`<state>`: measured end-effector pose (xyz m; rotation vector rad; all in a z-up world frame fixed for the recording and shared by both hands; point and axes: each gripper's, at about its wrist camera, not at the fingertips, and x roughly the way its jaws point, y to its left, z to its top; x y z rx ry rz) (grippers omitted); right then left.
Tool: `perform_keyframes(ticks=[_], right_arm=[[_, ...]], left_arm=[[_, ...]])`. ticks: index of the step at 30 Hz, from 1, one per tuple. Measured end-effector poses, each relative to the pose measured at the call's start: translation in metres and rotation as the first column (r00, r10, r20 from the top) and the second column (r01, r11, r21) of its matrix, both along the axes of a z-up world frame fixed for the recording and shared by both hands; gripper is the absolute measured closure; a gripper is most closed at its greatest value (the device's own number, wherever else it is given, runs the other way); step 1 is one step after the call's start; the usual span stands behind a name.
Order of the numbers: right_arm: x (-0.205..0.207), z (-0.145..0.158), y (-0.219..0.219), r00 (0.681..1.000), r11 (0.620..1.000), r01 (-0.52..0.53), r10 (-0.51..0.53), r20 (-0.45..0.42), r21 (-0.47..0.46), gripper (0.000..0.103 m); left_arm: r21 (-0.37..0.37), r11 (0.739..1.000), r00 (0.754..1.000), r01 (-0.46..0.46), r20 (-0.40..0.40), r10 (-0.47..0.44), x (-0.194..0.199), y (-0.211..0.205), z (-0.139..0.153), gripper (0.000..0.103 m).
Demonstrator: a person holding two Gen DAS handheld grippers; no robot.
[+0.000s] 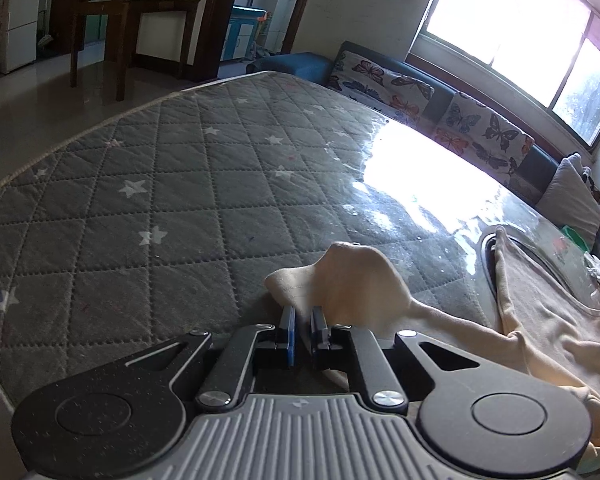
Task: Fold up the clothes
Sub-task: 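Smooth the sweatshirt body flat with both grippers near the printed number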
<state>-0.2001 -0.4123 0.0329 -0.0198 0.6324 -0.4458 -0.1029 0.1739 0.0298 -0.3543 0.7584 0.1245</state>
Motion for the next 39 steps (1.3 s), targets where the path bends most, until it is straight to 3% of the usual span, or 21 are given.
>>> perform_keyframes(ticks=[7, 12, 16, 20, 25, 29, 33, 37, 39], right_arm=[[-0.004, 0.024, 0.015, 0.994, 0.998, -0.038, 0.043, 0.104, -0.051, 0.091], [0.007, 0.006, 0.02, 0.996, 0.996, -0.089, 0.089, 0.027, -0.003, 0.091], [0.007, -0.011, 0.012, 0.997, 0.997, -0.068, 0.069, -0.032, 0.045, 0.091], [0.005, -0.012, 0.01, 0.996, 0.997, -0.063, 0.065, -0.058, 0.04, 0.091], [0.007, 0.012, 0.035, 0.979, 0.978, -0.2, 0.201, -0.016, 0.053, 0.091], [0.013, 0.033, 0.071, 0.923, 0.919, -0.384, 0.382, 0.039, 0.092, 0.091], [0.024, 0.043, 0.112, 0.827, 0.817, -0.562, 0.559, 0.062, 0.13, 0.091], [0.032, 0.044, 0.155, 0.721, 0.712, -0.691, 0.69, 0.059, 0.126, 0.092], [0.036, 0.042, 0.173, 0.674, 0.663, -0.736, 0.737, 0.053, 0.134, 0.092]], left_arm=[[0.004, 1.0, 1.0, -0.005, 0.0, 0.005, -0.007, 0.003, 0.003, 0.095], [0.004, 0.995, 0.994, 0.102, 0.033, -0.102, -0.011, -0.022, 0.015, 0.095], [-0.002, 0.975, 0.973, 0.221, 0.071, -0.221, -0.015, -0.049, 0.027, 0.094], [-0.013, 0.926, 0.922, 0.377, 0.099, -0.374, -0.022, -0.084, 0.038, 0.093], [-0.02, 0.819, 0.813, 0.574, 0.13, -0.567, -0.03, -0.139, 0.048, 0.092], [-0.02, 0.725, 0.72, 0.688, 0.139, -0.68, -0.031, -0.179, 0.047, 0.092], [0.012, 0.658, 0.654, 0.753, 0.101, -0.75, -0.03, -0.211, 0.039, 0.092], [0.048, 0.642, 0.641, 0.766, 0.036, -0.767, -0.022, -0.232, 0.026, 0.089], [0.074, 0.648, 0.65, 0.758, 0.009, -0.76, -0.019, -0.237, 0.021, 0.085]])
